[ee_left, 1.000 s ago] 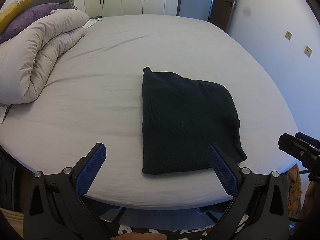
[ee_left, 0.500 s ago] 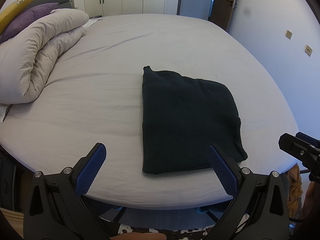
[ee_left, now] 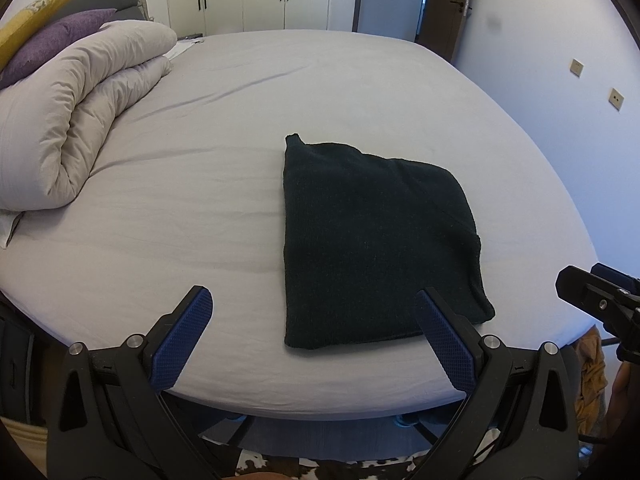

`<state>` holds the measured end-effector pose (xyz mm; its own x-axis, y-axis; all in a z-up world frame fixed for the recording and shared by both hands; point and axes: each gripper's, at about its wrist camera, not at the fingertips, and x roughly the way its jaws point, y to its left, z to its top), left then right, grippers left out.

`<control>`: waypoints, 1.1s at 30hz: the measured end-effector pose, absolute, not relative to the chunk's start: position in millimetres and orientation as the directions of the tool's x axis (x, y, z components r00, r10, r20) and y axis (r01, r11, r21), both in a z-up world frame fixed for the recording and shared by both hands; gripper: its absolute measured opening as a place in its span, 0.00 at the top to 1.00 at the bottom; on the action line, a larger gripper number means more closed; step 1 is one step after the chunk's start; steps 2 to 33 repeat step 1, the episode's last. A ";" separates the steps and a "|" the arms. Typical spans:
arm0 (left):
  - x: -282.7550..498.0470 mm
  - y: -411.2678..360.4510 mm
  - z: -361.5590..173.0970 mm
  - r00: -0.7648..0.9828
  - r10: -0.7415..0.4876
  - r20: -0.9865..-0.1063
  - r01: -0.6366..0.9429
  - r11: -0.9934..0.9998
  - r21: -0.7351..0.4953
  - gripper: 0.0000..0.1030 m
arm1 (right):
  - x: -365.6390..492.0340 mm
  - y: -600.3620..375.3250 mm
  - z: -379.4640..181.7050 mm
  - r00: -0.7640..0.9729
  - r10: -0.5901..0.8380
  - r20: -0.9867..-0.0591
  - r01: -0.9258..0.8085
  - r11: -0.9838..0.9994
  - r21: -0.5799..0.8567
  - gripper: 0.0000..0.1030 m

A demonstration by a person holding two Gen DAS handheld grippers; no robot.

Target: Fold small clothes

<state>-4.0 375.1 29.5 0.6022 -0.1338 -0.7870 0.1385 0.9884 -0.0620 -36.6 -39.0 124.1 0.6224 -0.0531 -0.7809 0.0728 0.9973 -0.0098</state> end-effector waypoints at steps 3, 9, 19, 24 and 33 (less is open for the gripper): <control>-2.6 374.5 29.6 0.602 -0.135 -0.787 0.139 0.988 -0.063 0.00 | -35.8 -40.2 123.7 0.622 -0.052 -0.781 0.072 0.997 -0.009 0.00; -2.6 374.5 29.6 0.602 -0.135 -0.787 0.139 0.988 -0.063 0.00 | -35.8 -40.2 123.7 0.622 -0.052 -0.781 0.072 0.997 -0.009 0.00; -2.6 374.5 29.6 0.602 -0.135 -0.787 0.139 0.988 -0.063 0.00 | -35.8 -40.2 123.7 0.622 -0.052 -0.781 0.072 0.997 -0.009 0.00; -2.6 374.5 29.6 0.602 -0.135 -0.787 0.139 0.988 -0.063 0.00 | -35.8 -40.2 123.7 0.622 -0.052 -0.781 0.072 0.997 -0.009 0.00; -2.6 374.5 29.6 0.602 -0.135 -0.787 0.139 0.988 -0.063 0.00 | -35.8 -40.2 123.7 0.622 -0.052 -0.781 0.072 0.997 -0.009 0.00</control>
